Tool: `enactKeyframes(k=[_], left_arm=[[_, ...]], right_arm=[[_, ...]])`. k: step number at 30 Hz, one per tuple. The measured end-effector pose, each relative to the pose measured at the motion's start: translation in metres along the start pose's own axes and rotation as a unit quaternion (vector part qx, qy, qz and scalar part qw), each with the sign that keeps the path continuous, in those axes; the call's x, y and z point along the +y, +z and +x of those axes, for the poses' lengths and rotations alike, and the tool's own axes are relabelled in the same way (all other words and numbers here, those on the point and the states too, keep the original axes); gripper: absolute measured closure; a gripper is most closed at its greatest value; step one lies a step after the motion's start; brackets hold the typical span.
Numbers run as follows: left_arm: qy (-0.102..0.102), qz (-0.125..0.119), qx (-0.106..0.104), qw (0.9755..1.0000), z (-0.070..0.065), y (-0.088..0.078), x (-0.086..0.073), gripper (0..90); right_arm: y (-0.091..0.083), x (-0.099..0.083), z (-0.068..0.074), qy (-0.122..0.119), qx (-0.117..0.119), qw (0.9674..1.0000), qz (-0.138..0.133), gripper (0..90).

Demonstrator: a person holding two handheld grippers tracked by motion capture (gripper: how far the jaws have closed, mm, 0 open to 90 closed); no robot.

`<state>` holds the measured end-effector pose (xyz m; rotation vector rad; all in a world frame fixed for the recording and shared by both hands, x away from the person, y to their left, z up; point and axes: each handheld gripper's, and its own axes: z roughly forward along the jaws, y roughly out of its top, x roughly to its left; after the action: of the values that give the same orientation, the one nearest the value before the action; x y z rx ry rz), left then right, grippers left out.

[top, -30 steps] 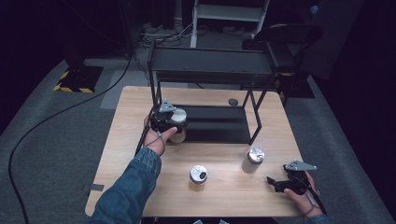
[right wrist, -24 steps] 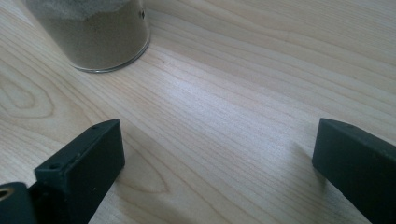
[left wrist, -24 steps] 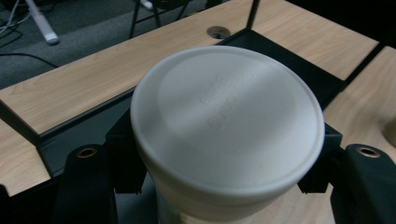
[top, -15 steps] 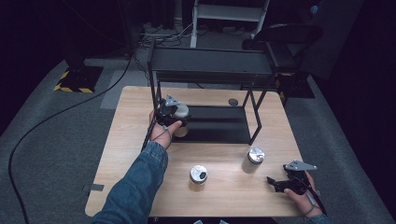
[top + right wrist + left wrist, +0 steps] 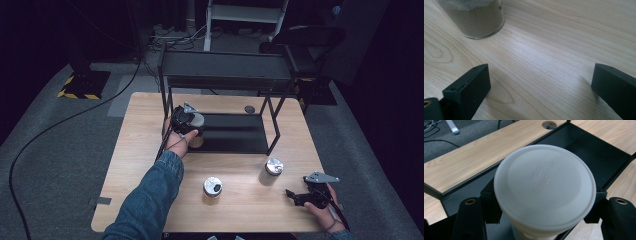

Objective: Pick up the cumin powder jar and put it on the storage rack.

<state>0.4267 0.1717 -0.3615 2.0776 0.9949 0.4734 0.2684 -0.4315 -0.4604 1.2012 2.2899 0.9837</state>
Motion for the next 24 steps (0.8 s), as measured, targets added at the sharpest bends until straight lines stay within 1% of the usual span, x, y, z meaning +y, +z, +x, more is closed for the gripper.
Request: enactKeyframes(k=[4,5,7,13,15,16,18,20,24], left_arm=[[0.002,0.003,0.000,1.0000,0.000,0.001,0.000,33.2],[0.000,-0.001,0.001,1.0000,0.000,0.001,-0.002,33.2],[0.001,0.000,0.003,1.0000,0.000,0.001,-0.002,33.1],[-0.014,-0.008,0.005,0.9999,0.003,-0.001,-0.009,32.8],[-0.012,-0.008,0.008,0.9999,0.002,-0.003,-0.009,32.2],[-0.009,-0.007,0.009,0.9999,0.001,-0.003,-0.008,31.4],[-0.007,-0.006,0.013,0.9999,0.000,-0.004,-0.008,25.6],[-0.014,-0.010,0.014,0.9998,0.000,-0.006,-0.009,21.6],[-0.013,-0.017,0.013,0.9997,0.000,-0.013,-0.013,16.0]], right_arm=[[0.000,0.000,0.000,0.000,0.000,1.0000,0.000,1.9],[0.000,0.000,0.000,0.000,0.000,1.0000,0.000,1.9],[0.000,0.000,0.000,0.000,0.000,1.0000,0.000,1.9],[0.000,0.000,0.000,0.000,0.000,1.0000,0.000,1.9],[0.000,0.000,0.000,0.000,0.000,1.0000,0.000,1.9],[0.000,0.000,0.000,0.000,0.000,1.0000,0.000,1.9],[0.000,0.000,0.000,0.000,0.000,1.0000,0.000,1.9],[0.000,0.000,0.000,0.000,0.000,1.0000,0.000,1.9],[0.000,0.000,0.000,0.000,0.000,1.0000,0.000,1.9]])
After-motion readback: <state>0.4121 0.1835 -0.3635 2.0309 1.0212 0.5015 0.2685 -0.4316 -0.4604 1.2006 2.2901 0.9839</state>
